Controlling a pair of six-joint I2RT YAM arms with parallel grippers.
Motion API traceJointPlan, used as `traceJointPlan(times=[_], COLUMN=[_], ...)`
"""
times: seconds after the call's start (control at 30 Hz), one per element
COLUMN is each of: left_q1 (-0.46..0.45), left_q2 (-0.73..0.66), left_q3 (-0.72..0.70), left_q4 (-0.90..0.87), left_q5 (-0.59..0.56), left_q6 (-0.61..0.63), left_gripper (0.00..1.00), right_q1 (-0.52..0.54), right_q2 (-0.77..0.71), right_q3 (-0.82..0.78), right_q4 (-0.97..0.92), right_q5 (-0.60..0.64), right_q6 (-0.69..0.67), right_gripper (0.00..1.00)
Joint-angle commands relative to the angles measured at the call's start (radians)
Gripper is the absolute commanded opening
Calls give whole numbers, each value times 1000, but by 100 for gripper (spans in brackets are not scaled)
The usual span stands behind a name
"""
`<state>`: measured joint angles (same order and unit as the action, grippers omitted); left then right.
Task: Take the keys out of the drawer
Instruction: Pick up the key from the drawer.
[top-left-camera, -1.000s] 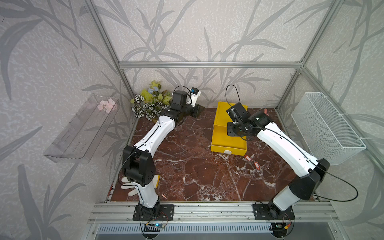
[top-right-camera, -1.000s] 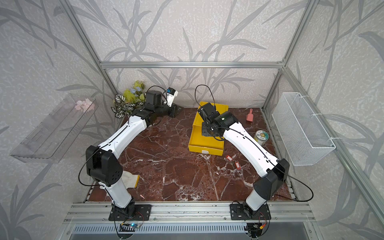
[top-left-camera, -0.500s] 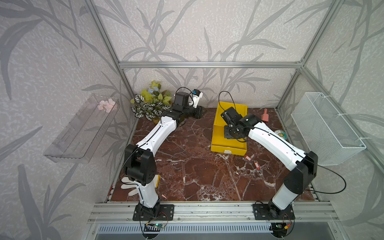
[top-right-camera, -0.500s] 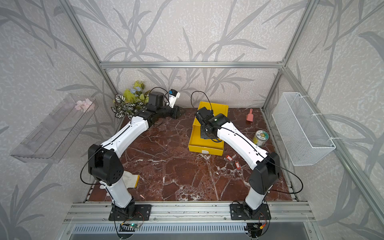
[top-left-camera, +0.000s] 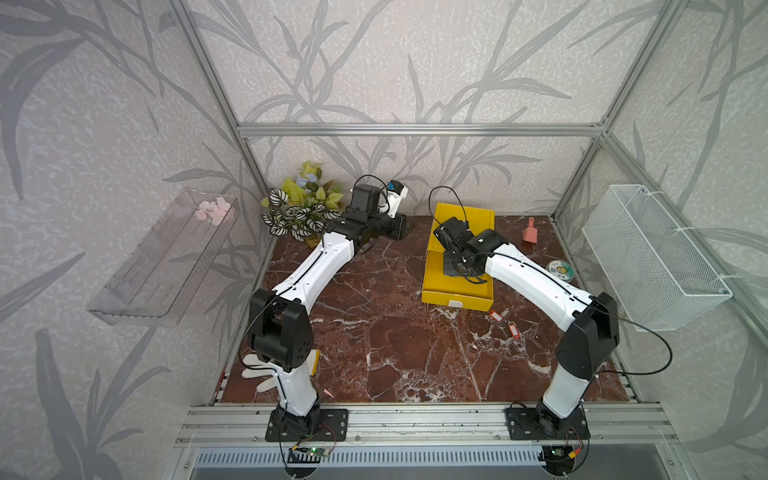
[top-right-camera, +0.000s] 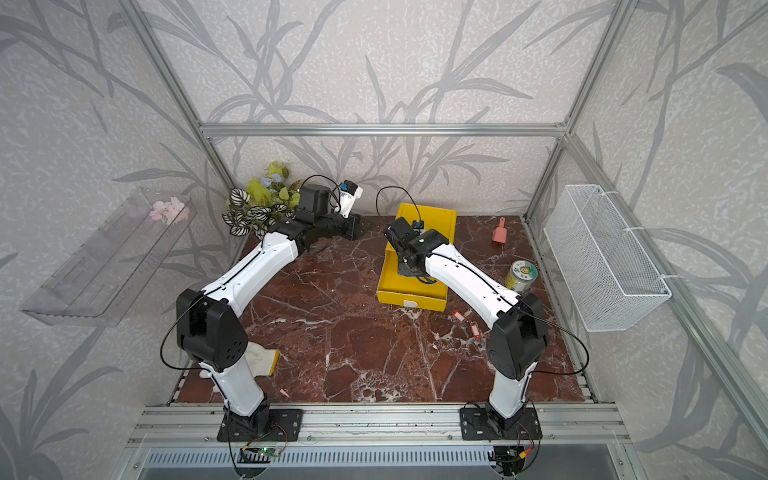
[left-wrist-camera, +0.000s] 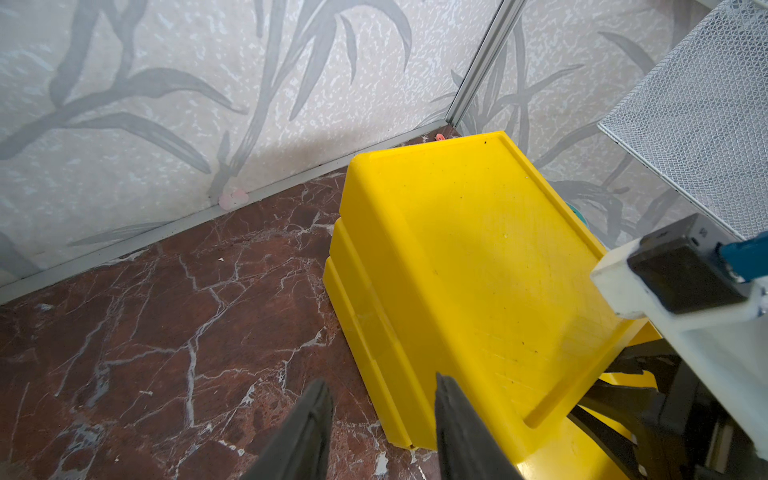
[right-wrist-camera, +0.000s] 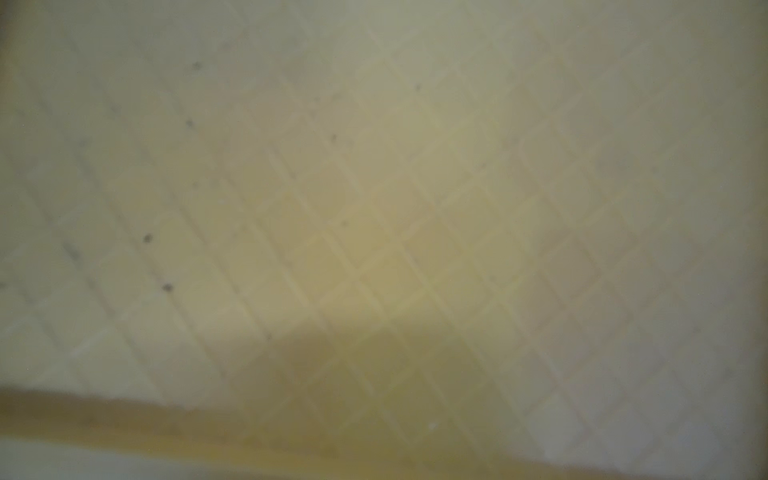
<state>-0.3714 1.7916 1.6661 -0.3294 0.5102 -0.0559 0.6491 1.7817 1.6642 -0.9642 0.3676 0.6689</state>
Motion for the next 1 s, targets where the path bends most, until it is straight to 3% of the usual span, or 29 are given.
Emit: traceJointPlan(times=[0.0, 0.97], left_q1=[-4, -8], left_q2=[6, 19], left_q3=[33, 65], left_q4=[-6, -25], left_q5=[13, 17], left_q6=[12, 25], left_gripper=[43, 43], right_q1=[4, -15], right_q2=[13, 27], right_q3=[-8, -15], right_q4=[22, 73], right_q5=[30, 48], right_q6=[23, 21], right_gripper=[27, 18])
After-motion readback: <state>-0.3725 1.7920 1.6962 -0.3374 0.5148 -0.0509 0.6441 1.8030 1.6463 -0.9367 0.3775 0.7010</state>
